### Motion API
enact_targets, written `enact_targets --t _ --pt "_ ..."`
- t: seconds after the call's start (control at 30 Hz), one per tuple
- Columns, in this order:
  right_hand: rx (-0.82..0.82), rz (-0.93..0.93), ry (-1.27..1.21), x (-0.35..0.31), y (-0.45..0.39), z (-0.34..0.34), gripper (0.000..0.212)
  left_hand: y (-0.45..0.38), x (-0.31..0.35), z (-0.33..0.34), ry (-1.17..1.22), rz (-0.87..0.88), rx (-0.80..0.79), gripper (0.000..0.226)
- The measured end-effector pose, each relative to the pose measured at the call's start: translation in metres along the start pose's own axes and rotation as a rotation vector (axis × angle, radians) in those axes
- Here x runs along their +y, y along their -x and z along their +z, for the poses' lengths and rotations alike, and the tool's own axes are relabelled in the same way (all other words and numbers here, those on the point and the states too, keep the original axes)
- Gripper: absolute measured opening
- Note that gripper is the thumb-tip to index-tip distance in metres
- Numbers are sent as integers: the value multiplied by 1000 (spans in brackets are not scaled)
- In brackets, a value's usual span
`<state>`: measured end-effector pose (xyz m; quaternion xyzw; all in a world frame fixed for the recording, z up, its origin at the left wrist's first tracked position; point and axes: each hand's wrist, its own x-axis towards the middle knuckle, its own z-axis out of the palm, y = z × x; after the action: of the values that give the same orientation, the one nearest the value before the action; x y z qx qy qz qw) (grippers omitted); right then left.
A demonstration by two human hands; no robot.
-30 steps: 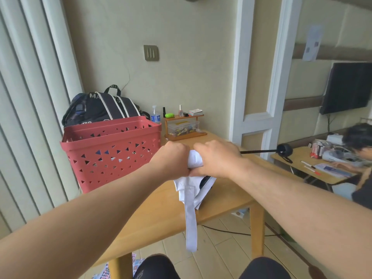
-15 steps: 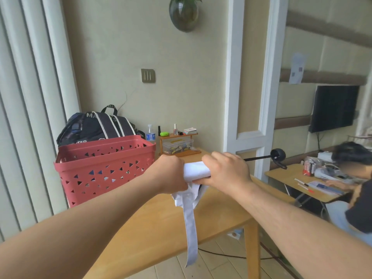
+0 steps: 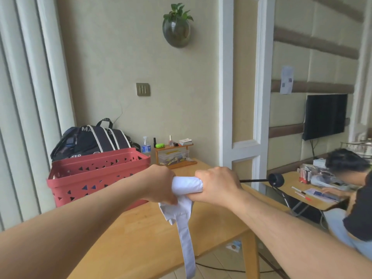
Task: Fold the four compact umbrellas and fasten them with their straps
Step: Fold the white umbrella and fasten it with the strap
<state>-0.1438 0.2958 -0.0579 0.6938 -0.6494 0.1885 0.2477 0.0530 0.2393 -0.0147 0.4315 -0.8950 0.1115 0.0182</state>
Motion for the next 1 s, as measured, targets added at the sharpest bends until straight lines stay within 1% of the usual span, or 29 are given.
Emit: enact_targets --t 0.1,0.23,0.3,0.4,0.47,0.53,0.6,0.67,0.73,0.8,0.87,0.93,1.0 --pt "-114 19 -38 0 2 -3 50 2 -2 2 32 20 -19 46" --pt "-165 27 -74 -8 4 0 45 7 -6 5 -11 39 -40 43" --pt "-183 47 -96 -13 3 1 39 6 -7 8 -65 70 37 39" --pt "-212 102 -164 -17 -2 -5 33 1 -8 12 -157 145 254 37" --pt "-234 106 -179 -16 -3 -11 31 -1 -7 13 -216 172 344 38" --pt "-265 117 -189 -12 -3 -15 30 -2 -9 13 -193 149 340 41" --pt "-289 132 -209 -6 -4 -15 29 -1 -11 12 -120 127 311 44" --pt "-314 125 -228 -3 -4 -14 29 -1 -12 11 -77 130 270 41" --pt "-342 123 -269 -3 -4 -14 29 0 -11 11 -81 146 227 42" --pt "-377 128 -318 -1 -4 -14 30 0 -13 15 -151 167 224 47" --pt "-438 141 -423 0 -2 -14 30 -1 -13 19 -206 174 253 38" --pt "-501 151 -518 1 -1 -13 32 -2 -12 23 -198 164 260 27" --pt "-521 154 -540 1 -1 -12 33 -2 -10 25 -173 143 250 22"
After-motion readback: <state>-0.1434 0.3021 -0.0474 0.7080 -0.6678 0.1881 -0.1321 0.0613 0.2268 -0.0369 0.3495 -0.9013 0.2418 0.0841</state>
